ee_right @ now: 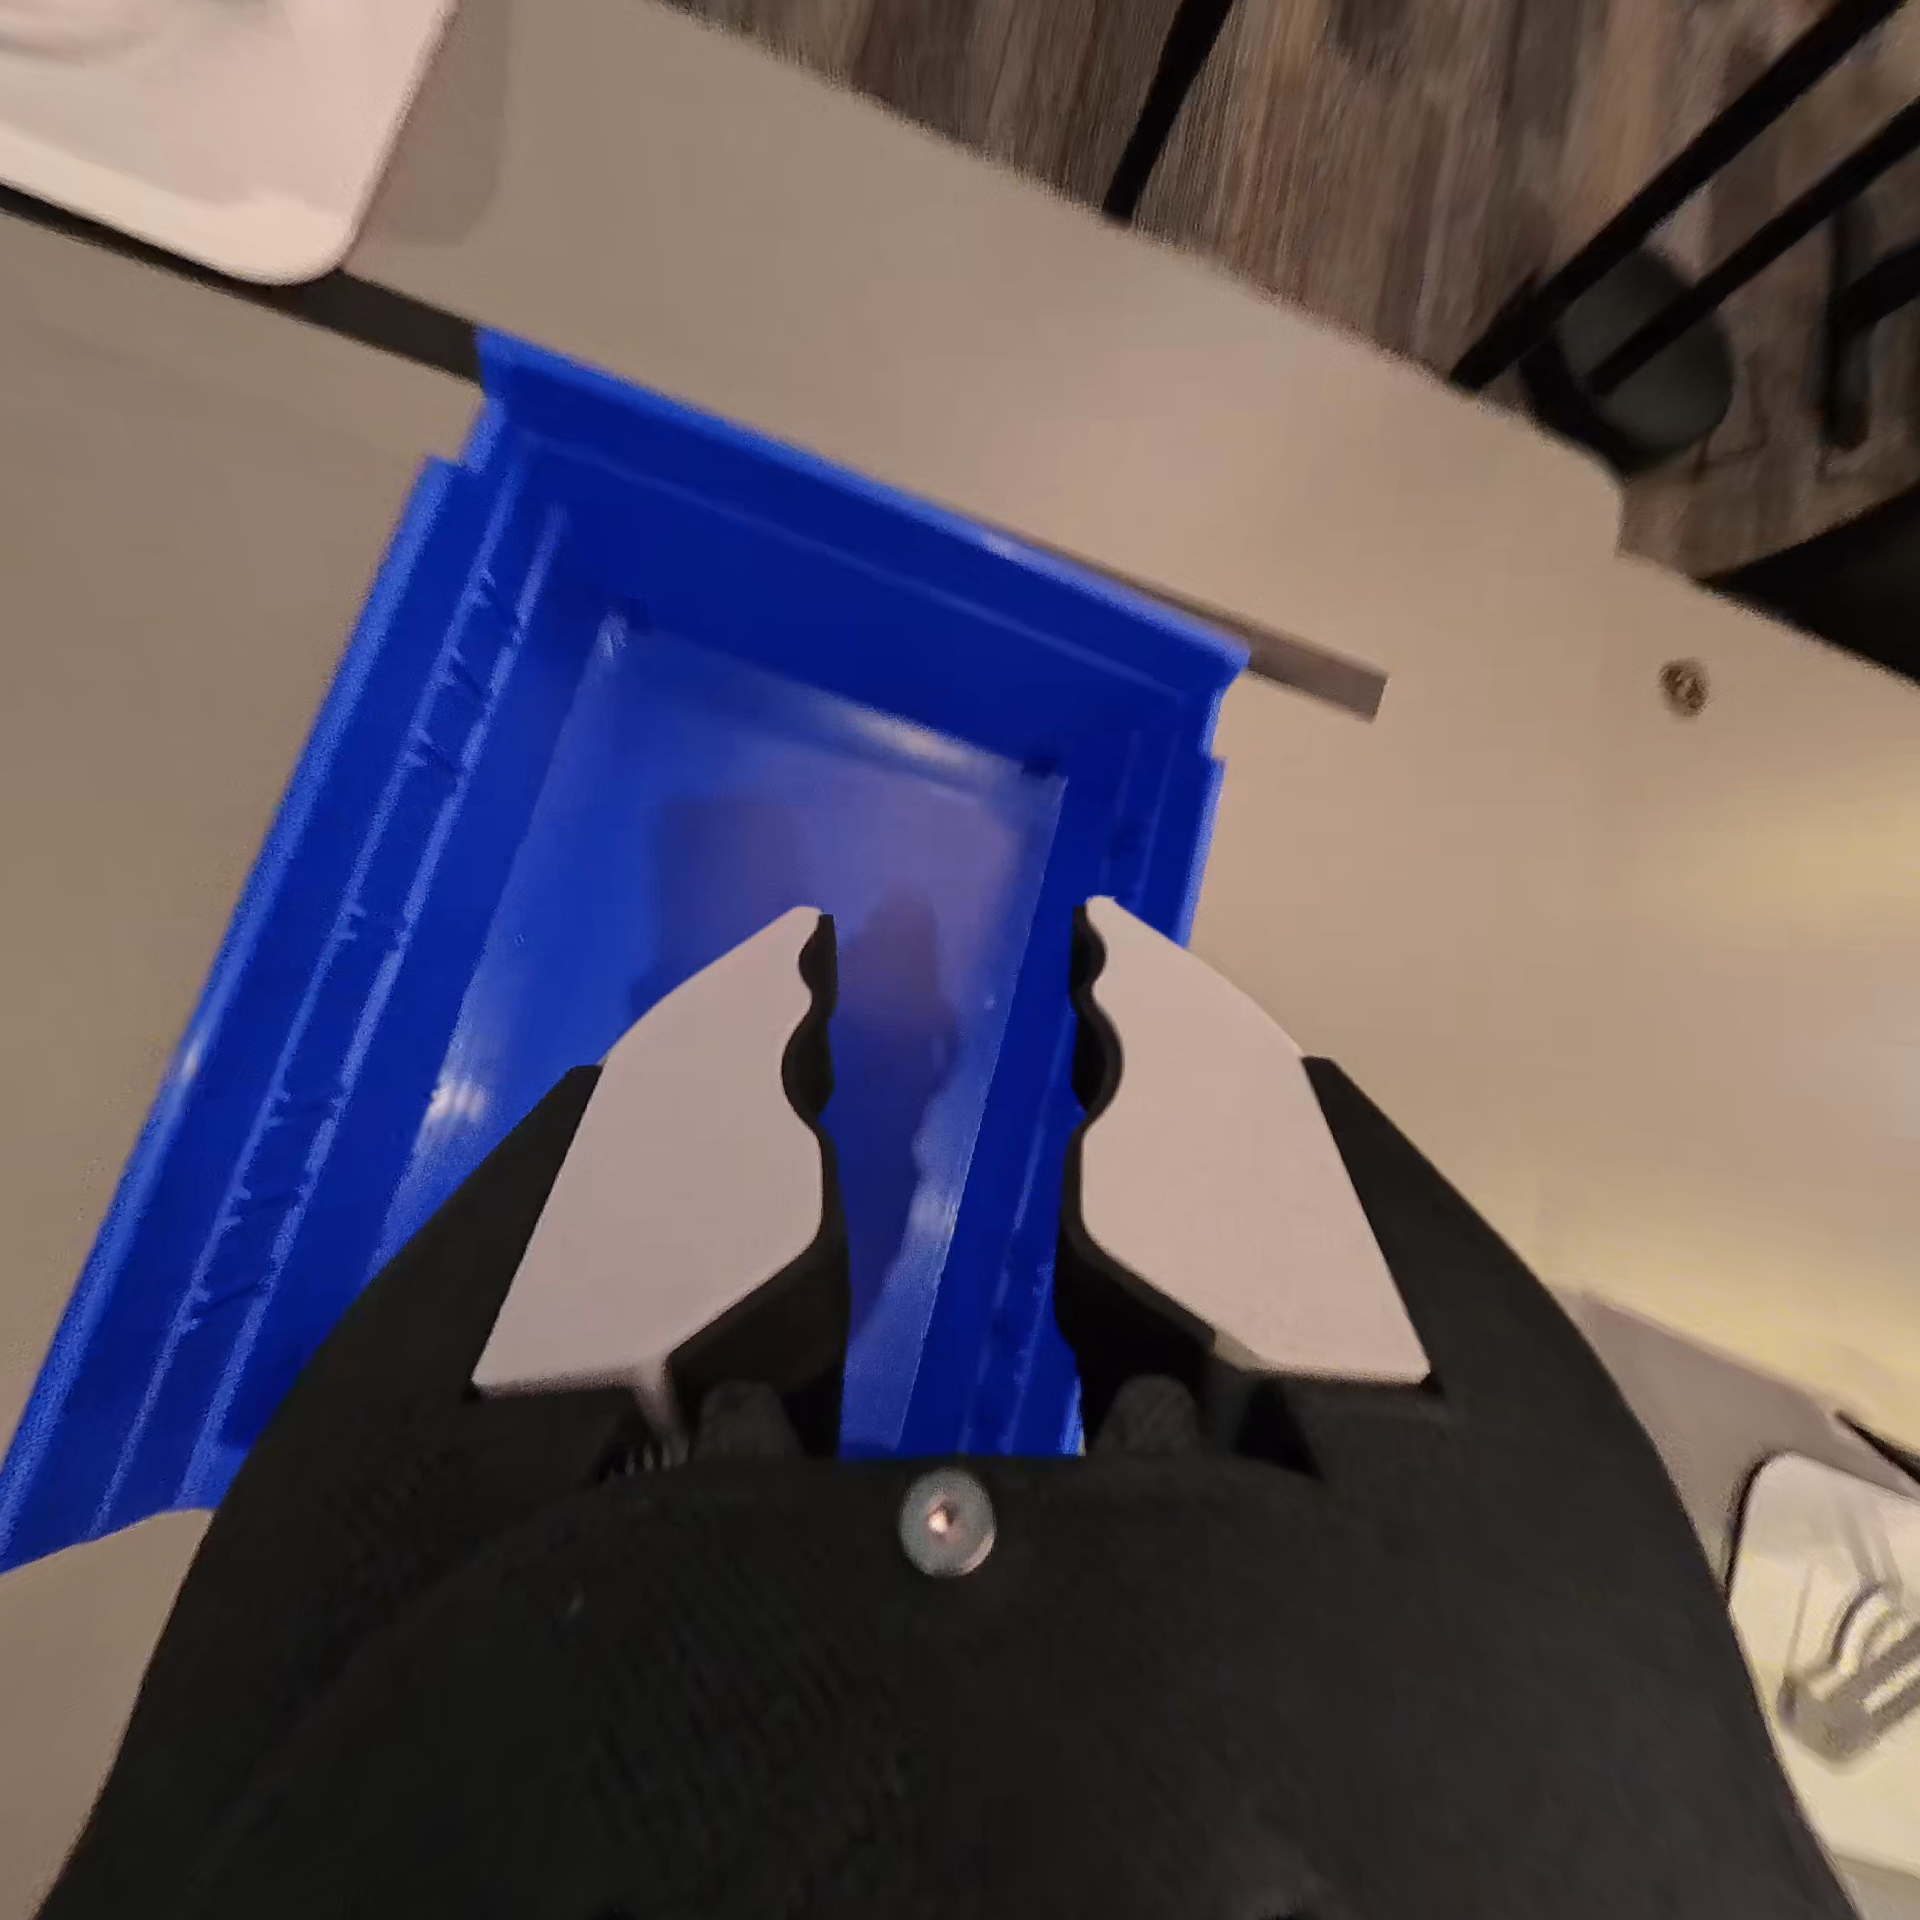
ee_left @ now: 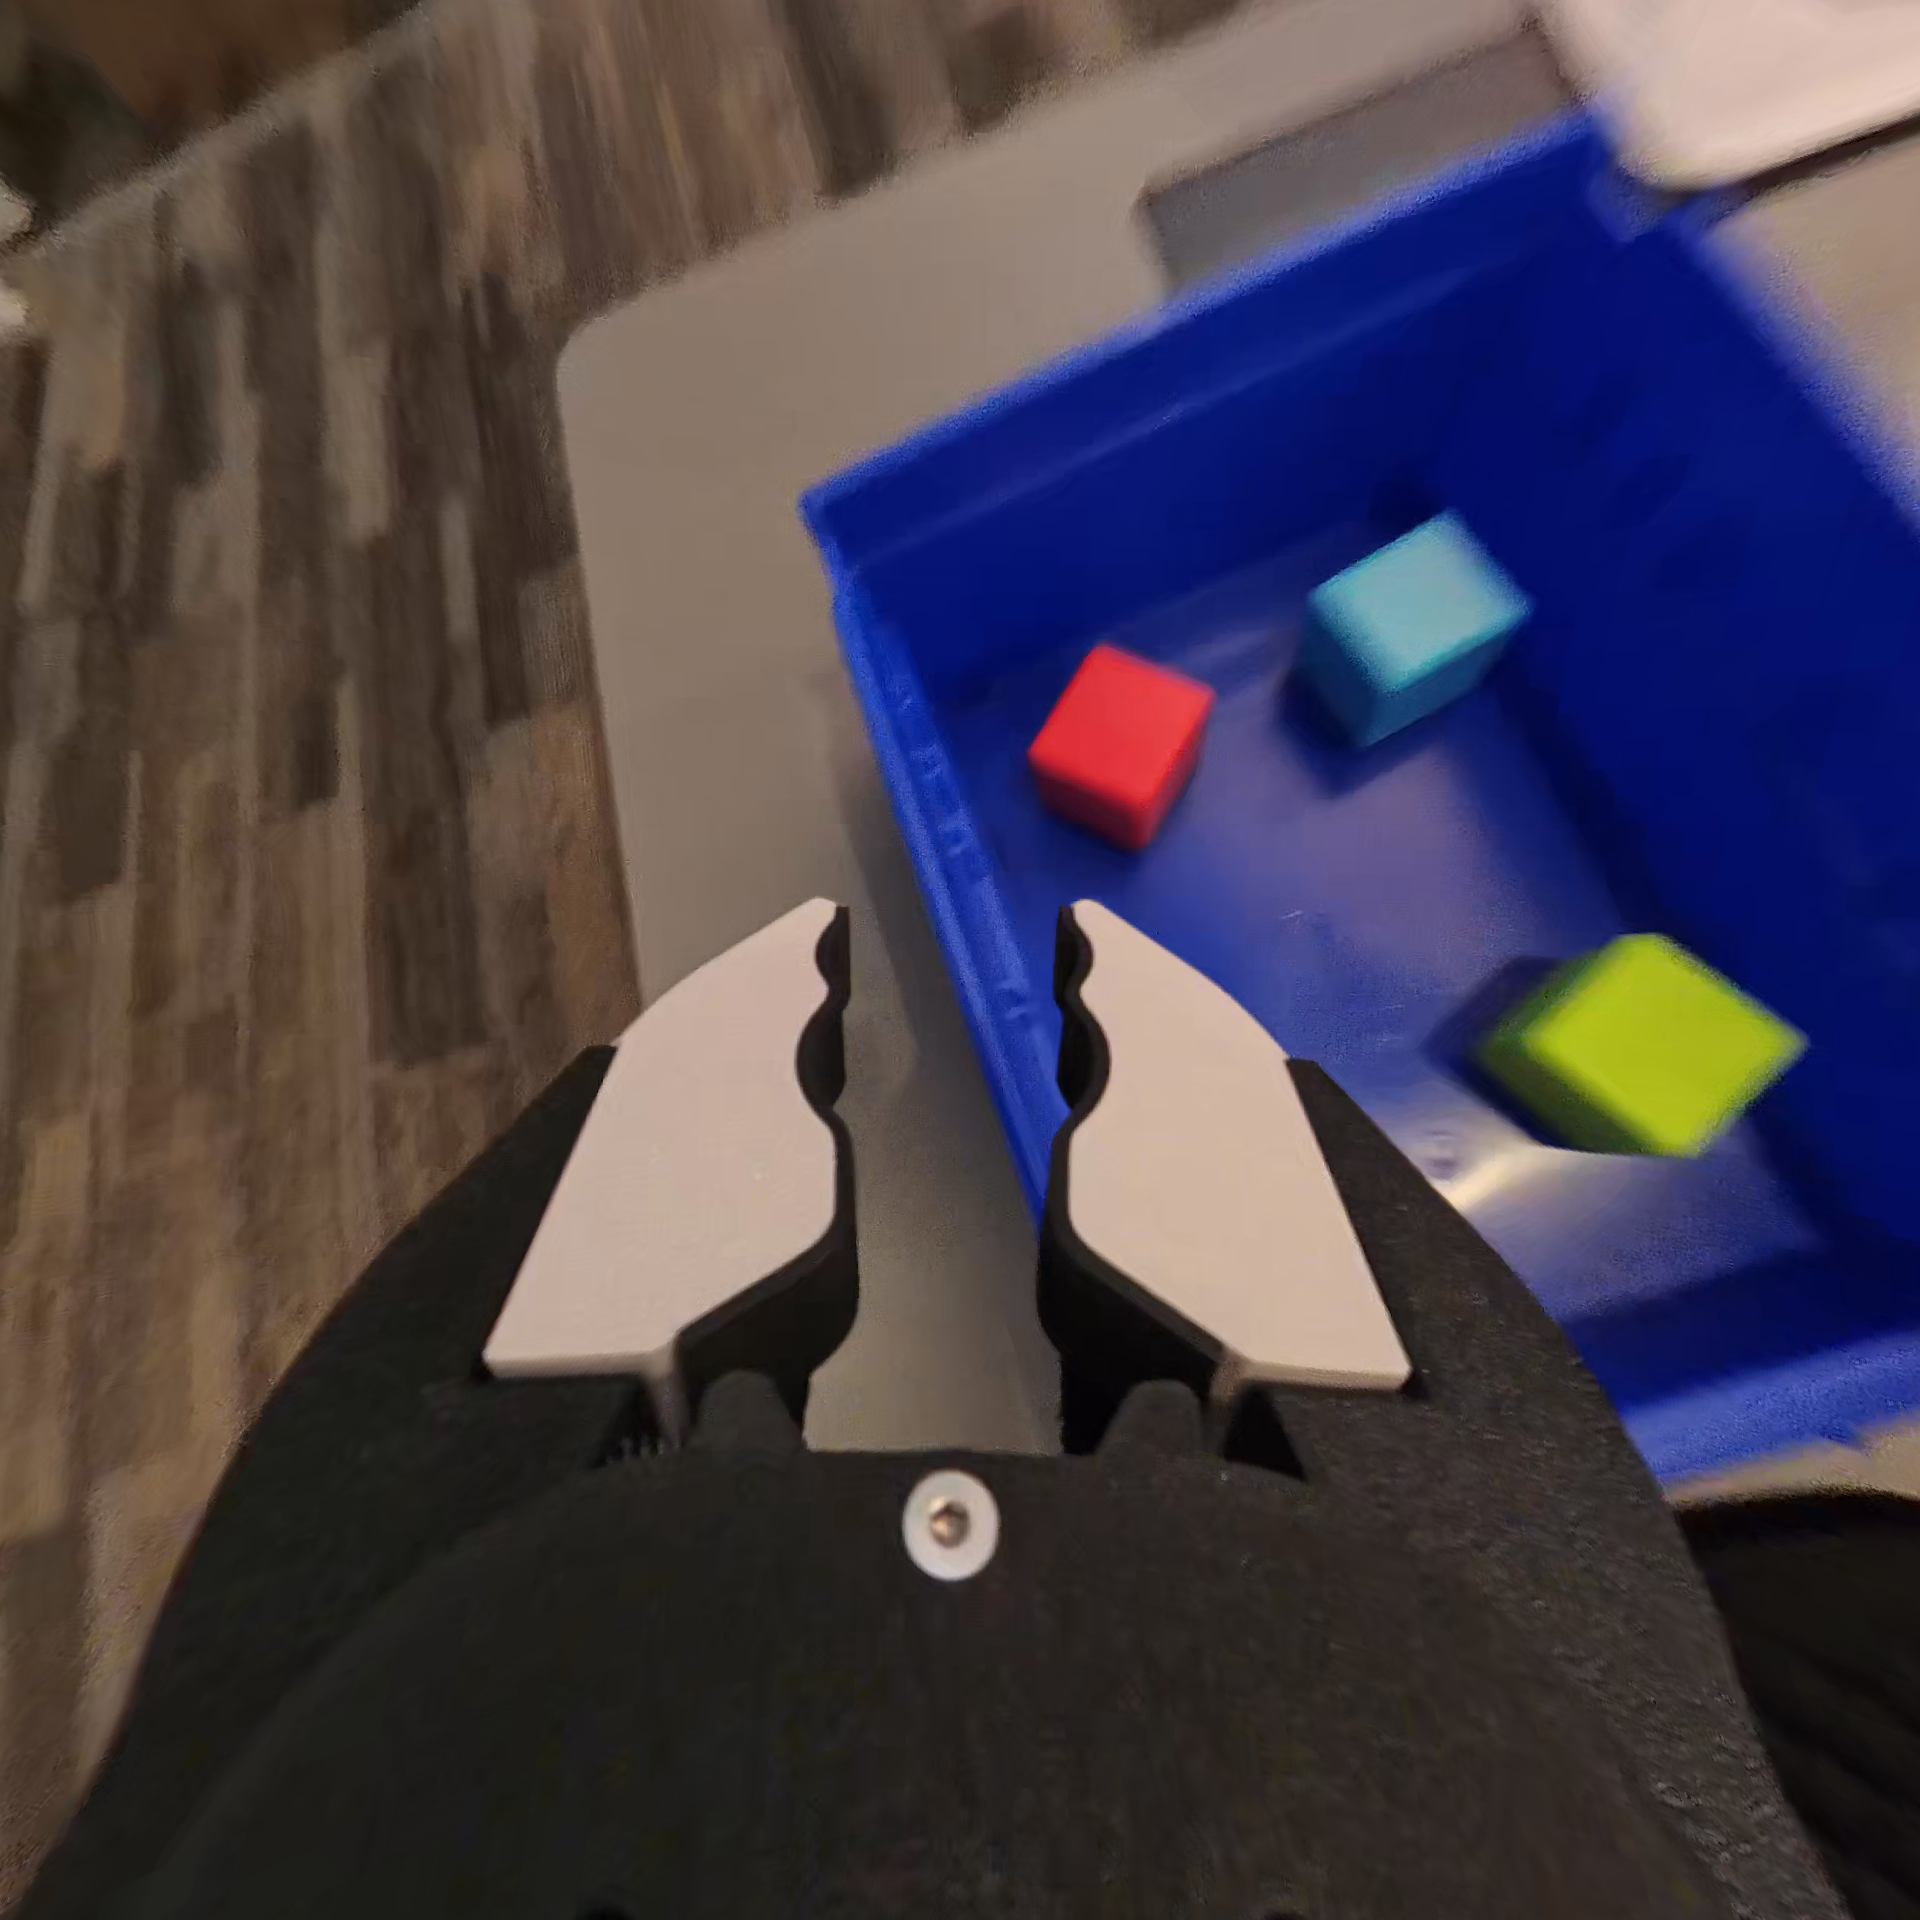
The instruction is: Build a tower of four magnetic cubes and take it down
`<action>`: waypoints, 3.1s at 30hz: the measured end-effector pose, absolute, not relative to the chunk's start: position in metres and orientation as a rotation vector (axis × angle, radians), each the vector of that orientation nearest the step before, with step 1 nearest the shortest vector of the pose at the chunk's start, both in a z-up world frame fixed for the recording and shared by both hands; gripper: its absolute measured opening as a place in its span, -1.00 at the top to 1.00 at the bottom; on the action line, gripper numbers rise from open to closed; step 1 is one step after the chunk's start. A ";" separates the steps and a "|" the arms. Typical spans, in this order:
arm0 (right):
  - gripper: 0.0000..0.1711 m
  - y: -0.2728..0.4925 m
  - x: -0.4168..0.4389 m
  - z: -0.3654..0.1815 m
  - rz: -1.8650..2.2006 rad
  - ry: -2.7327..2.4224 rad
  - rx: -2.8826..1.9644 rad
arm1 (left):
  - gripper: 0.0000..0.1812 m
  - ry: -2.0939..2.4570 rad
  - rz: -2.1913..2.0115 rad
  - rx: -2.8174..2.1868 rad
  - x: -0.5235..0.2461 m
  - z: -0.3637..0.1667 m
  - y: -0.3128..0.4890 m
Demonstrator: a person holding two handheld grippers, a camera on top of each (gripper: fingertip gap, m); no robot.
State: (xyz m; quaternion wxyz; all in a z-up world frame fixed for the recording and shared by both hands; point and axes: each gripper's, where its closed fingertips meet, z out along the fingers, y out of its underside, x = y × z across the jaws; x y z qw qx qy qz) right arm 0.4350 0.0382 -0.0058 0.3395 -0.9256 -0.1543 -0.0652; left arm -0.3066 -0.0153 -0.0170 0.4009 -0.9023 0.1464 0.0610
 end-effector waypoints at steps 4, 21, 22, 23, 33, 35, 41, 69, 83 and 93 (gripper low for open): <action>0.48 0.044 0.408 0.045 -0.086 -0.485 -2.114 | 0.45 0.650 -0.138 -2.197 -0.242 0.005 -0.053; 0.38 0.042 0.375 0.077 -0.055 -0.607 -1.854 | 0.42 1.389 -0.063 -2.589 -0.154 -0.124 -0.066; 0.38 0.043 0.375 0.076 -0.052 -0.608 -1.859 | 0.42 1.404 -0.063 -2.599 -0.154 -0.128 -0.067; 0.38 0.043 0.376 0.075 -0.051 -0.608 -1.861 | 0.42 1.420 -0.052 -2.609 -0.155 -0.132 -0.068; 0.38 0.042 0.379 0.074 -0.026 -0.602 -1.874 | 0.46 1.380 0.069 -2.579 -0.167 -0.120 -0.058; 0.38 0.042 0.382 0.072 -0.032 -0.599 -1.887 | 0.46 1.275 0.133 -2.496 -0.173 -0.088 -0.053; 0.38 0.043 0.379 0.073 0.001 -0.597 -1.880 | 0.46 1.164 0.074 -2.038 -0.097 0.021 -0.053; 0.37 0.042 0.379 0.052 0.075 -0.652 -1.966 | 0.46 2.046 0.016 -2.103 0.090 -0.144 -0.013; 0.33 0.041 0.394 0.044 0.116 -0.595 -2.008 | 0.46 1.875 -0.093 -2.040 0.091 -0.098 -0.012; 0.32 0.040 0.401 0.045 0.138 -0.570 -2.013 | 0.48 1.467 0.220 -2.138 -0.100 0.022 -0.043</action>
